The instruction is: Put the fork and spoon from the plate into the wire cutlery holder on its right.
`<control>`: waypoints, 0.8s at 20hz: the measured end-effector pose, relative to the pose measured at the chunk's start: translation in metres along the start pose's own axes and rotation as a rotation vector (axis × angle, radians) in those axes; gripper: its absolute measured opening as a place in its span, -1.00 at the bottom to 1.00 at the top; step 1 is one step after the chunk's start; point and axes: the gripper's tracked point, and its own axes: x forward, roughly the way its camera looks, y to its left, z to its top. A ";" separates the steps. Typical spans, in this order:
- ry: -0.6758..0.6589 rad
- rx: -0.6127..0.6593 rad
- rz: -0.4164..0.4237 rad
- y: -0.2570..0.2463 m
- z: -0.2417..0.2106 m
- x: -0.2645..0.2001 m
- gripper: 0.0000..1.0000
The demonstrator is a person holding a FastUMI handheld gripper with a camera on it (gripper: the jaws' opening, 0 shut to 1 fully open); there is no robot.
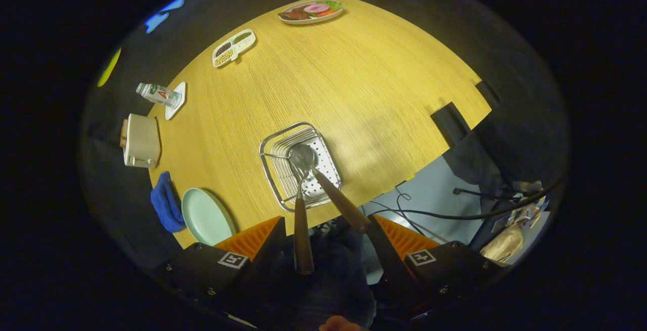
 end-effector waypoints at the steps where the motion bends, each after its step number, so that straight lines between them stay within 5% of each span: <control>1: -0.026 -0.011 -0.010 0.000 0.005 -0.002 0.97; 6: -0.266 -0.057 -0.036 0.003 0.050 -0.030 0.97; 16: -1.029 -0.142 -0.105 0.019 0.148 -0.196 0.96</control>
